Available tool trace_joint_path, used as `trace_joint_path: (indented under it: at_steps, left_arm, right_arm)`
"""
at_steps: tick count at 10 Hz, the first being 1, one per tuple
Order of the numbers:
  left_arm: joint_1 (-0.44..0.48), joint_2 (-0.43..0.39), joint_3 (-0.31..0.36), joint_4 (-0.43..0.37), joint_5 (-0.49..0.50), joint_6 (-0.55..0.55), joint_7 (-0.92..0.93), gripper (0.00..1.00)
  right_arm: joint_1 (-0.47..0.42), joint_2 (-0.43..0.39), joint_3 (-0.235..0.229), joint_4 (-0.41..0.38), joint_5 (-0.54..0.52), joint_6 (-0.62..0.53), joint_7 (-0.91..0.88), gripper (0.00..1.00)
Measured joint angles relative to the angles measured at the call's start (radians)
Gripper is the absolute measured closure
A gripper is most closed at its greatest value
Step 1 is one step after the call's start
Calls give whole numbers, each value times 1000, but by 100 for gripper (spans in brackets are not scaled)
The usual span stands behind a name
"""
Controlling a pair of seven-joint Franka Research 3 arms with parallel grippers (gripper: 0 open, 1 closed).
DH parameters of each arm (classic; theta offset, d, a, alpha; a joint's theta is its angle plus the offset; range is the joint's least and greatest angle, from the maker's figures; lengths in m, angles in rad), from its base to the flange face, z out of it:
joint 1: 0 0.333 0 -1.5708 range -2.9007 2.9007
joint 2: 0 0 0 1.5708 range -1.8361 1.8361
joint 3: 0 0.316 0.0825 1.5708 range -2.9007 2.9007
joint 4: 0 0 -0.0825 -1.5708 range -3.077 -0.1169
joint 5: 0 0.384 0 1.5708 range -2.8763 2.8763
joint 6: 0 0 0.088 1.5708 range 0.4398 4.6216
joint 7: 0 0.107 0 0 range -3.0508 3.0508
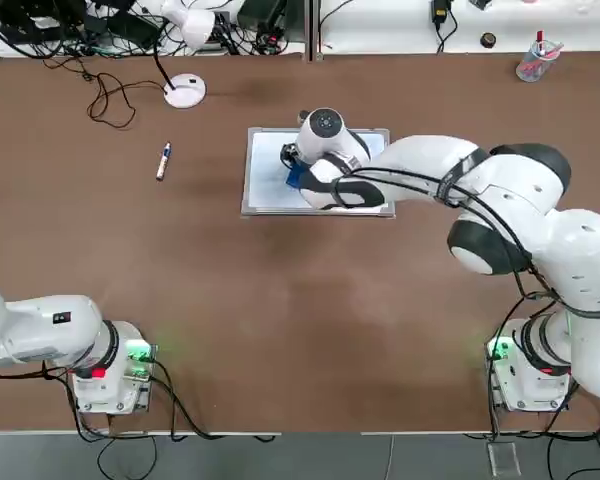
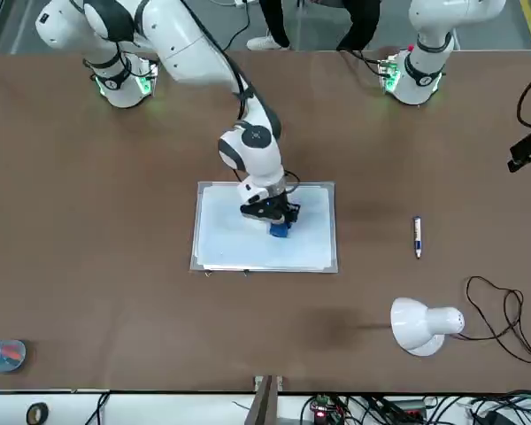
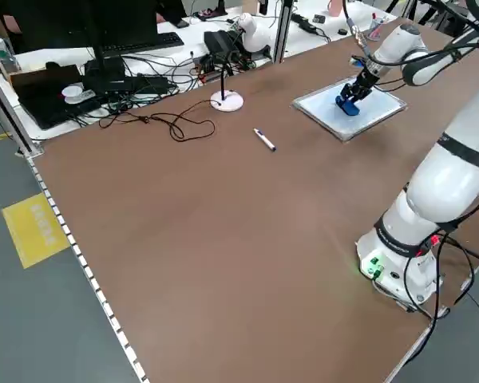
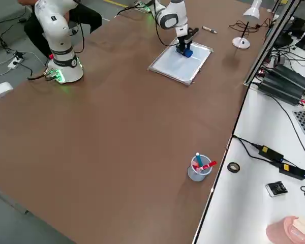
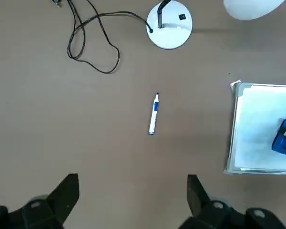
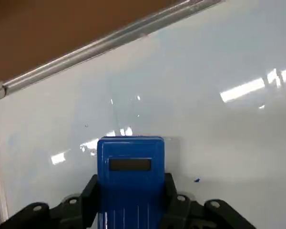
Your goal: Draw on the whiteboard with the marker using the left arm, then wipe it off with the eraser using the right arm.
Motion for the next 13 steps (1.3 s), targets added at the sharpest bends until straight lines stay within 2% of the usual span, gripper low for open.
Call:
trace_joint_path:
  at_steps: [3,5,7,8,10,13]
  left_arm:
    - [0,7,-1,-1,0,10,0,0]
    - [-1,8,-2,-1,0,16,0,0]
    - [-1,8,-3,0,0,16,0,0]
    - [-1,8,-3,0,0,18,0,0]
    - [-1,9,-4,0,0,25,0,0]
    - [-1,15,-4,-1,0,26,0,0]
  right_arm:
    - [-90,-59,-13,8,0,-165,-130,44]
    - [-177,-162,-12,14,2,-320,-252,44]
    - [-243,-298,-12,-12,7,-463,-399,44]
    - [-268,-372,-11,-54,8,-502,-479,44]
    - [-312,-507,-12,-188,8,-527,-638,44]
    - [-378,-630,-14,-402,-32,-495,-834,44]
